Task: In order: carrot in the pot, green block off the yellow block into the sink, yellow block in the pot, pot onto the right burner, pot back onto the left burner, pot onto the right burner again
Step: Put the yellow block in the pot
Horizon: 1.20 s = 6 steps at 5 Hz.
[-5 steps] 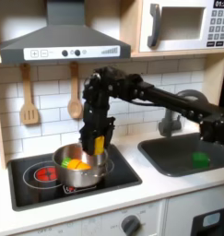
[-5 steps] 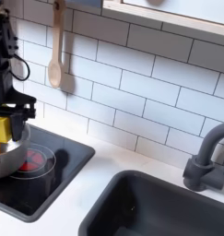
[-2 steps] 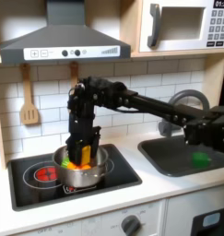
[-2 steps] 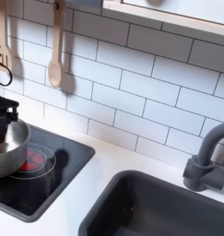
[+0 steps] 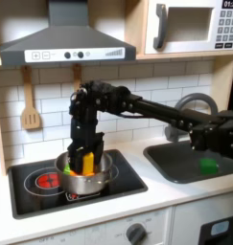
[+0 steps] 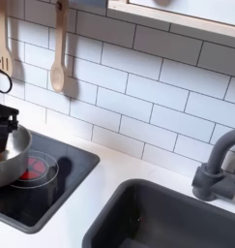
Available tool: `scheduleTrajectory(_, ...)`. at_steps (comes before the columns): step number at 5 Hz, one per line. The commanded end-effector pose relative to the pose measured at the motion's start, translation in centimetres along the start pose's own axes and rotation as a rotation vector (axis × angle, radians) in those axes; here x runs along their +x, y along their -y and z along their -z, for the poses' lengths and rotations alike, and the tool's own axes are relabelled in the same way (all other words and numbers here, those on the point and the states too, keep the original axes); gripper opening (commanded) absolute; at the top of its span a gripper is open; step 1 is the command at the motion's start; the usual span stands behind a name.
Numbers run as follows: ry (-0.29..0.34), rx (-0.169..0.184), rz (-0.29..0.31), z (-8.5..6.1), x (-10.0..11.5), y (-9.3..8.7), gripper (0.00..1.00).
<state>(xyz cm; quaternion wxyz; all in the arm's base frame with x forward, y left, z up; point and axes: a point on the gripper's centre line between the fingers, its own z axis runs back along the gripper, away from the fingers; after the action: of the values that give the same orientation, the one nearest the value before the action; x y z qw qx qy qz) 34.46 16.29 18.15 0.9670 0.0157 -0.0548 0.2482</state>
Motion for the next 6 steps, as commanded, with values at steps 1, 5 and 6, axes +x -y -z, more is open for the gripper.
scheduleTrajectory(1,-0.003,-0.001,0.001,0.23,-0.26,0.44,1.00)
scheduleTrajectory(5,-0.009,-0.005,-0.014,0.56,-0.22,0.49,1.00)
scheduleTrajectory(6,-0.013,-0.003,-0.002,0.61,-0.14,1.05,1.00)
